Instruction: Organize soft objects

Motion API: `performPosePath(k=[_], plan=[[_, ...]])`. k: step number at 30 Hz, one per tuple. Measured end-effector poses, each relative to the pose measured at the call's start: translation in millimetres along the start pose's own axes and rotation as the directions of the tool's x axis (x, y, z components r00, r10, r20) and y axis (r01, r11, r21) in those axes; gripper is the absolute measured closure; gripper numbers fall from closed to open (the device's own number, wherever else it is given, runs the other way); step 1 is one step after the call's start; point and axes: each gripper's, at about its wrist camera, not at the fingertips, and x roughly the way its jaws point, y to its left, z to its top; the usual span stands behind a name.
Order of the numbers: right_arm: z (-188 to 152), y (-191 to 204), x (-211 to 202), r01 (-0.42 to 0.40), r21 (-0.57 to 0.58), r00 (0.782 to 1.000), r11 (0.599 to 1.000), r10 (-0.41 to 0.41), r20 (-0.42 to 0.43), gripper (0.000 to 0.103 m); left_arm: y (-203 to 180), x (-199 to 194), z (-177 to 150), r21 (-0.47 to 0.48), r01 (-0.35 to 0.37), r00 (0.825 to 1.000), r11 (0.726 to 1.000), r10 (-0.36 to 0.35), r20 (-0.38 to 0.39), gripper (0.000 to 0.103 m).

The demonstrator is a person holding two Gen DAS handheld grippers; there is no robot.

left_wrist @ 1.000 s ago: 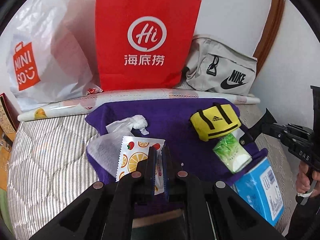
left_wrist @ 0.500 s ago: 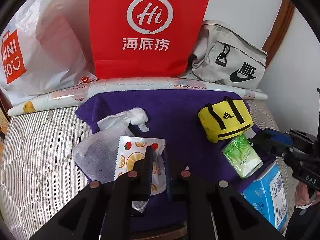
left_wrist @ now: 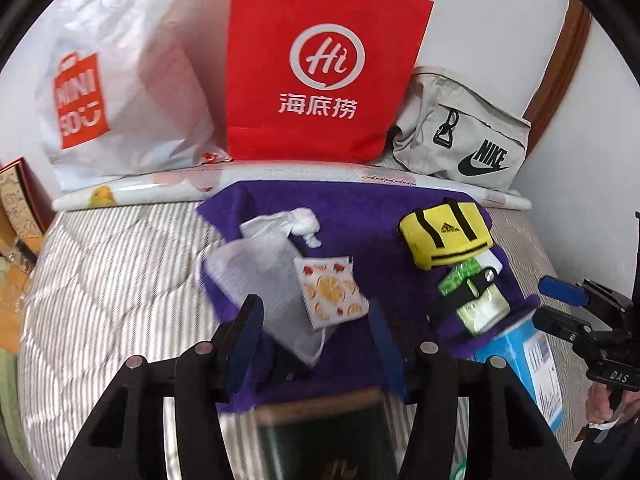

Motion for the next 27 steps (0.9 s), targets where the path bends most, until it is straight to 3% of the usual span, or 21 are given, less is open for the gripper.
performPosePath(k=[6, 15, 18, 22, 27], plan=[[-42, 36, -28, -0.066, -0.023, 0.998, 0.998, 0.066, -0.006, 0.047, 7, -29, -32, -0.023, 0.006, 1.0, 1.0, -0.005, 0.016, 0.05], [-112, 100, -31, -0.149, -0.077, 0.985, 0.986, 0.141, -0.102, 0.05, 8, -66, -80, -0.014, 0.0, 0.999, 1.0, 0.001, 0.043, 0.049], [-127, 112, -28, -0.137, -0.089, 0.985, 0.987, 0.126, -0.121, 0.05, 8, -76, -95, -0.007, -0.005, 0.998, 1.0, 0.005, 0.055, 0.049], [-143, 120, -20, -0.036, -0.122, 0.992, 0.992, 0.021, -0.126, 0.05, 8, -86, -116, -0.002, 0.012, 0.998, 1.0, -0.012, 0.057, 0.048], [-149, 125, -9, 0.018, -0.145, 0.99, 0.989, -0.037, -0.133, 0.05, 7, -91, -130, 0.016, 0.021, 0.998, 1.0, -0.022, 0.062, 0.048]])
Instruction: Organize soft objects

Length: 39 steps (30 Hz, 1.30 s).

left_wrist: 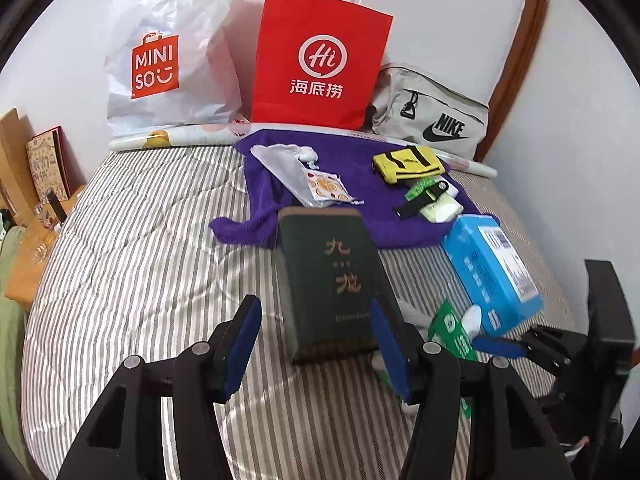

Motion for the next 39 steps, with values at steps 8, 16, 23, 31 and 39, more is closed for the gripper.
performPosePath(k=[8, 16, 23, 31, 39], plan=[[-3, -4, 12, 0.0, 0.01, 1.0, 1.0, 0.0, -0.002, 0.079, 6, 4, -14, -0.011, 0.013, 1.0, 1.0, -0.013, -0.015, 0.048], [-5, -8, -14, -0.025, 0.01, 0.998, 1.0, 0.024, 0.06, 0.096, 4, 13, -26, -0.021, 0.012, 0.999, 1.0, -0.014, -0.052, 0.048], [-7, -11, -17, 0.104, 0.008, 0.993, 0.995, -0.104, 0.057, 0.097, -2, 12, -29, -0.015, 0.014, 0.998, 1.0, -0.015, -0.057, 0.048], [-3, -9, 0, 0.16, -0.021, 0.987, 0.987, -0.16, 0.006, 0.096, -5, 10, -24, -0.002, 0.023, 0.999, 1.0, -0.023, -0.047, 0.048], [-7, -11, -9, 0.152, -0.019, 0.987, 0.988, -0.151, 0.057, 0.099, -15, 13, -31, 0.029, 0.037, 0.997, 0.999, -0.035, -0.064, 0.048]])
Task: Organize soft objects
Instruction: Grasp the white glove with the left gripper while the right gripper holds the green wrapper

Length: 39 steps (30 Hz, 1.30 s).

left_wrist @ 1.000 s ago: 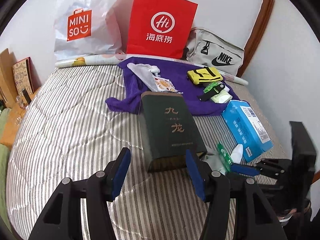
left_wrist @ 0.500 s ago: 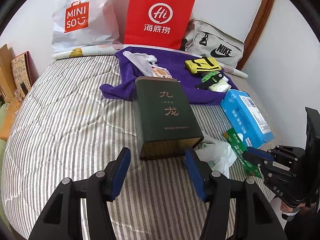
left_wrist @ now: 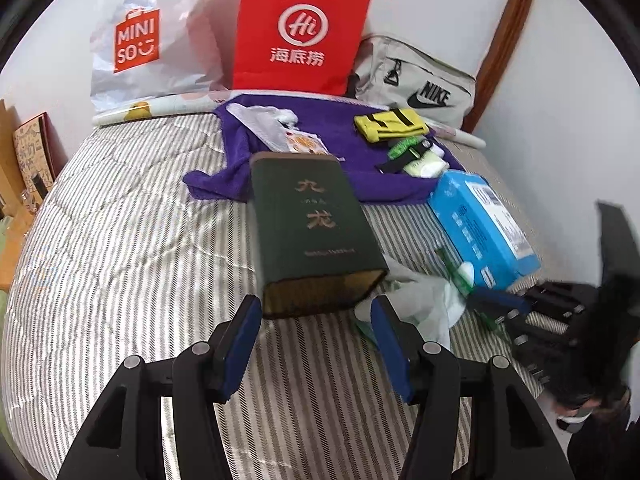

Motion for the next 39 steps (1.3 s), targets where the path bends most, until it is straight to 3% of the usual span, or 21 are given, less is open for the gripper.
performPosePath(k=[9, 17, 26, 31, 33, 35, 38, 39], plan=[[-21, -22, -60, -0.18, 0.095, 0.978, 0.979, 0.168, 0.125, 0.101, -40, 22, -15, 0.043, 0.059, 0.997, 0.997, -0.057, -0.048, 0.048], [-56, -50, -89, -0.184, 0.145, 0.973, 0.972, 0.159, 0.169, 0.101, -68, 50, -24, 0.046, 0.082, 0.991, 0.996, -0.077, -0.109, 0.036], [-89, -93, -85, -0.174, 0.233, 0.976, 0.957, 0.135, 0.173, 0.101, -92, 66, -26, 0.069, 0.015, 0.995, 0.997, -0.008, -0.101, 0.023], [-100, -106, -73, -0.186, 0.271, 0.976, 0.944, 0.147, 0.159, 0.101, -111, 74, -28, 0.135, -0.097, 0.991, 0.986, 0.108, -0.076, 0.022], [-100, -108, -70, -0.179, 0.279, 0.978, 0.943, 0.14, 0.155, 0.101, -115, 77, -28, 0.157, -0.139, 0.987, 0.978, 0.15, -0.061, 0.025], [-100, -111, -66, -0.152, 0.284, 0.983, 0.947, 0.115, 0.144, 0.101, -116, 75, -27, 0.156, -0.13, 0.989, 0.979, 0.14, -0.051, 0.044], [-101, -117, -63, -0.176, 0.307, 0.979, 0.936, 0.135, 0.15, 0.1, -110, 70, -25, 0.139, -0.122, 0.99, 0.983, 0.13, -0.049, 0.071], [-100, -117, -62, -0.175, 0.309, 0.98, 0.935, 0.135, 0.147, 0.099, -108, 68, -25, 0.137, -0.11, 0.992, 0.984, 0.118, -0.053, 0.072]])
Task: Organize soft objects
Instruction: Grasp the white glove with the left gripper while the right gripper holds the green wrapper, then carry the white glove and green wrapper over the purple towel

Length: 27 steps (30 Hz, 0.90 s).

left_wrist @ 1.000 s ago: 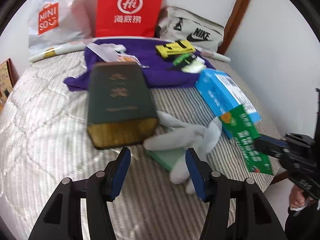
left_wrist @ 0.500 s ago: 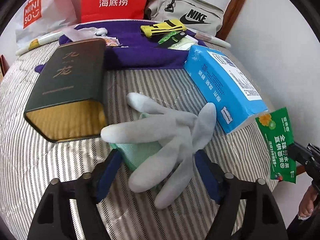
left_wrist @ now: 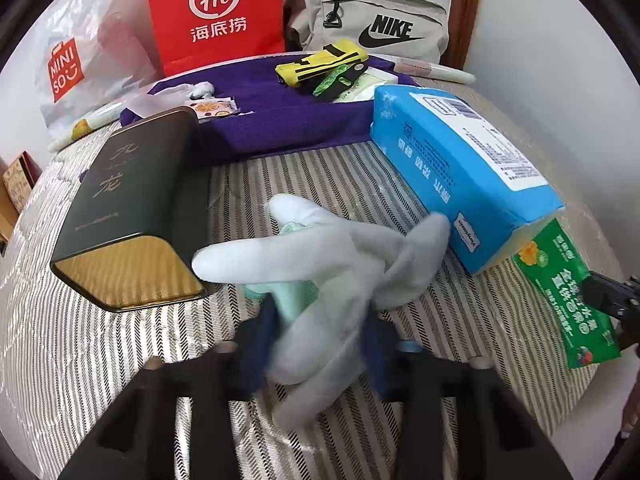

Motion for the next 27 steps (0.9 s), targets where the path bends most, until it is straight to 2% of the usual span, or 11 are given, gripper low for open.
performPosePath(k=[2, 7, 13, 19, 27], plan=[[0, 3, 5, 0.018, -0.016, 1.0, 1.0, -0.019, -0.016, 0.098, 3, -1, -1, -0.001, 0.019, 1.0, 1.0, -0.019, -0.002, 0.08], [-5, 1, 20, 0.046, -0.012, 0.997, 0.999, -0.047, -0.059, 0.098, 13, -17, -11, -0.024, 0.079, 0.997, 0.997, -0.078, 0.015, 0.083], [-7, 9, 6, 0.001, -0.024, 1.0, 1.0, -0.002, -0.021, 0.099, 22, -46, -20, -0.037, 0.095, 0.993, 0.995, -0.091, 0.08, 0.083], [-1, 26, -19, -0.017, -0.055, 0.999, 0.998, 0.019, 0.034, 0.099, 33, -74, -24, -0.066, 0.081, 0.988, 0.995, -0.072, 0.135, 0.083], [15, 41, -34, -0.004, -0.082, 0.997, 0.997, 0.01, 0.078, 0.099, 54, -97, -20, -0.115, 0.07, 0.984, 0.991, -0.05, 0.17, 0.083]])
